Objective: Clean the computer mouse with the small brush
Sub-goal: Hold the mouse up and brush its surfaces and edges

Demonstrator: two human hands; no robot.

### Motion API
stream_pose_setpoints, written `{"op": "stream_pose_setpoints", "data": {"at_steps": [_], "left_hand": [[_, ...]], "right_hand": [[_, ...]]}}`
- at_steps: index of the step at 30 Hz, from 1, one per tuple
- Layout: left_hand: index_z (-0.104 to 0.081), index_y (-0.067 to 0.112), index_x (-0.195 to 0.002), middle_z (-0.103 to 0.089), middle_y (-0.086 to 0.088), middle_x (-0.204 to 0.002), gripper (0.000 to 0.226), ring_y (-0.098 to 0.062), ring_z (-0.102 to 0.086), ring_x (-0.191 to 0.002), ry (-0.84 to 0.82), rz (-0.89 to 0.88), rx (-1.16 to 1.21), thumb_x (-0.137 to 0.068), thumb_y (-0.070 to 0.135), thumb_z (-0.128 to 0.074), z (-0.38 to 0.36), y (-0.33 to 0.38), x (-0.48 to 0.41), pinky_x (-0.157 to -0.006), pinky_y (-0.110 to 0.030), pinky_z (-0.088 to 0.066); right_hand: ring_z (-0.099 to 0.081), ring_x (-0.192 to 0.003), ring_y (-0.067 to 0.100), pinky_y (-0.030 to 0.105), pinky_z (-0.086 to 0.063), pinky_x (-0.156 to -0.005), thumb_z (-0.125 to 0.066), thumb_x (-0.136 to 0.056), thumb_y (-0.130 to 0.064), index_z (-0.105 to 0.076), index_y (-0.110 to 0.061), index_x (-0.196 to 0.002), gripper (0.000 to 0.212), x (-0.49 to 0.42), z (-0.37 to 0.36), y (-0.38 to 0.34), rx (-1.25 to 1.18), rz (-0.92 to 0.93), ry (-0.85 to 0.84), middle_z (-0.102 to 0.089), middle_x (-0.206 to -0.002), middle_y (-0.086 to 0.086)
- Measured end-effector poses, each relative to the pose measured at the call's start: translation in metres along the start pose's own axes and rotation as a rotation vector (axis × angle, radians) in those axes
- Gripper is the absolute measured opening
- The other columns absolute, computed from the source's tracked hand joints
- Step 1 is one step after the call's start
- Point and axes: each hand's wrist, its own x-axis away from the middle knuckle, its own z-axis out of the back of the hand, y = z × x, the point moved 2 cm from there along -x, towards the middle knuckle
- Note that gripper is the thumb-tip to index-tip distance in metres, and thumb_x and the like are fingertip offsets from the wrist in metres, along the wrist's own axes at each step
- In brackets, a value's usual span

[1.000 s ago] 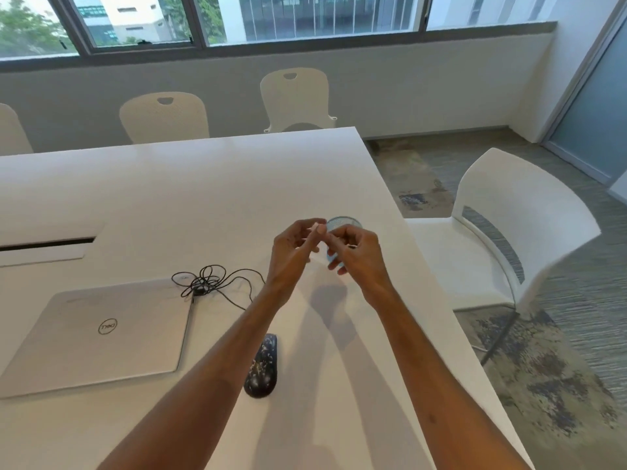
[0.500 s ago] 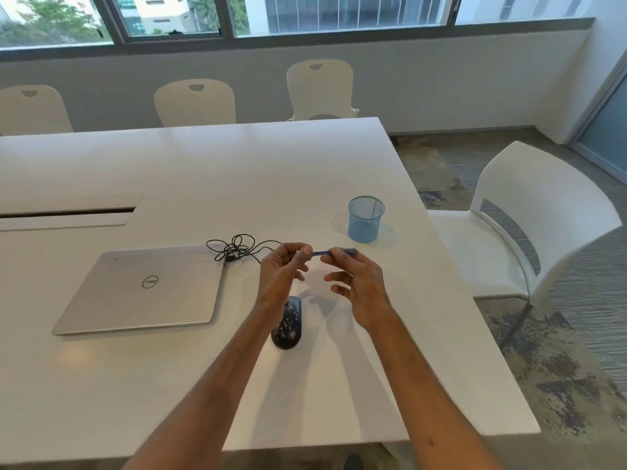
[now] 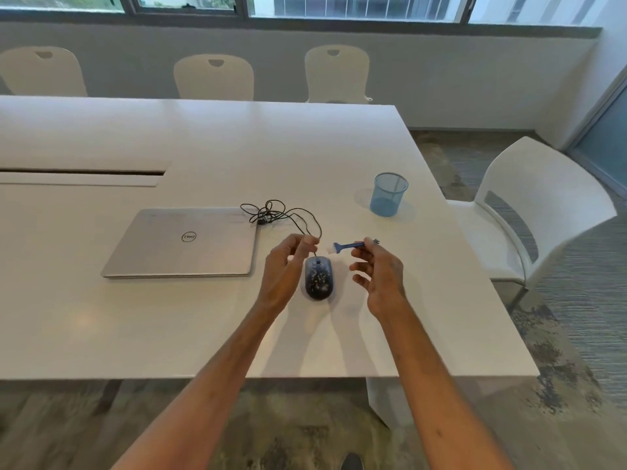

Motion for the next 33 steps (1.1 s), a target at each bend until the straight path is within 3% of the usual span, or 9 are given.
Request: {"op": "stream_pose_setpoints", "data": {"at_steps": [3,7,11,13,16,21,26,29,33], "left_hand": [[-0.067,0.020,-0.150,-0.071,0.003,-0.148,0.041,-0.018,-0.061,-0.141,-0.081,-0.065,-0.246,-0.115,0.041,-0.067,0.010,-0.015,0.006,-0.119,-0.052,-0.053],[-0.026,0.025,-0.180,-0.027,0.001,-0.187,0.104,-0.018,-0.025,-0.172,-0.298,-0.003,-0.393,-0.098,0.070,-0.072,0.013,-0.036,0.009,-0.139,-0.047,-0.026],[-0.004,0.023,-0.184,-0.005,0.003,-0.191,0.138,-0.016,-0.003,-0.176,-0.466,-0.050,-0.533,-0.084,0.079,-0.082,0.009,-0.056,0.003,-0.142,-0.047,-0.013],[0.000,0.023,-0.184,-0.004,0.003,-0.191,0.151,-0.015,-0.001,-0.176,-0.498,-0.053,-0.570,-0.076,0.084,-0.086,0.010,-0.065,-0.004,-0.143,-0.047,-0.012],[0.004,0.025,-0.184,-0.004,0.005,-0.190,0.169,-0.016,-0.004,-0.175,-0.526,-0.035,-0.583,-0.057,0.104,-0.076,0.013,-0.073,-0.011,-0.141,-0.043,-0.013],[0.004,0.031,-0.183,-0.001,0.011,-0.189,0.164,-0.015,-0.001,-0.175,-0.553,-0.020,-0.614,-0.062,0.091,-0.089,0.016,-0.087,-0.022,-0.140,-0.042,-0.010],[-0.009,0.027,-0.182,-0.008,0.009,-0.188,0.158,-0.013,-0.002,-0.175,-0.559,-0.050,-0.624,-0.061,0.092,-0.087,0.012,-0.088,-0.033,-0.143,-0.046,-0.013],[-0.016,0.025,-0.180,-0.014,0.007,-0.187,0.161,-0.012,-0.002,-0.175,-0.562,-0.070,-0.622,-0.055,0.105,-0.079,0.010,-0.085,-0.037,-0.144,-0.047,-0.014],[-0.021,0.025,-0.177,-0.018,0.007,-0.185,0.157,-0.012,-0.003,-0.175,-0.578,-0.080,-0.608,-0.054,0.107,-0.074,0.009,-0.083,-0.039,-0.144,-0.048,-0.015]], "right_hand": [[-0.072,-0.081,0.020,0.037,-0.057,-0.071,-0.063,-0.111,-0.034,-0.078,-0.013,-0.103,0.026,-0.003,0.004,0.006,0.013,-0.043,0.025,-0.080,-0.092,0.005],[-0.078,-0.096,0.024,0.039,-0.062,-0.081,-0.059,-0.113,-0.027,-0.074,-0.009,-0.114,0.024,-0.012,0.009,0.014,-0.018,-0.110,-0.039,-0.083,-0.111,0.016],[-0.079,-0.111,0.032,0.041,-0.064,-0.090,-0.056,-0.113,-0.022,-0.069,-0.002,-0.128,0.028,-0.019,0.014,0.020,-0.059,-0.181,-0.070,-0.081,-0.120,0.022],[-0.080,-0.109,0.033,0.041,-0.064,-0.091,-0.056,-0.113,-0.023,-0.068,-0.002,-0.129,0.029,-0.021,0.016,0.022,-0.052,-0.224,-0.090,-0.082,-0.118,0.022],[-0.080,-0.100,0.032,0.041,-0.065,-0.091,-0.056,-0.113,-0.024,-0.067,-0.003,-0.125,0.026,-0.025,0.019,0.024,-0.035,-0.261,-0.111,-0.083,-0.113,0.022],[-0.081,-0.087,0.027,0.041,-0.064,-0.088,-0.053,-0.114,-0.023,-0.068,-0.006,-0.110,0.024,-0.031,0.016,0.029,-0.010,-0.300,-0.128,-0.085,-0.096,0.017],[-0.079,-0.087,0.029,0.047,-0.064,-0.098,-0.053,-0.114,-0.024,-0.067,-0.004,-0.116,0.024,-0.036,0.009,0.037,0.016,-0.273,-0.098,-0.083,-0.105,0.022],[-0.079,-0.089,0.031,0.050,-0.064,-0.102,-0.054,-0.114,-0.024,-0.068,-0.003,-0.116,0.025,-0.040,0.007,0.037,0.027,-0.257,-0.075,-0.082,-0.107,0.024],[-0.080,-0.093,0.033,0.049,-0.065,-0.099,-0.056,-0.114,-0.025,-0.070,-0.003,-0.114,0.026,-0.044,0.007,0.036,0.069,-0.244,-0.063,-0.083,-0.106,0.024]]}}
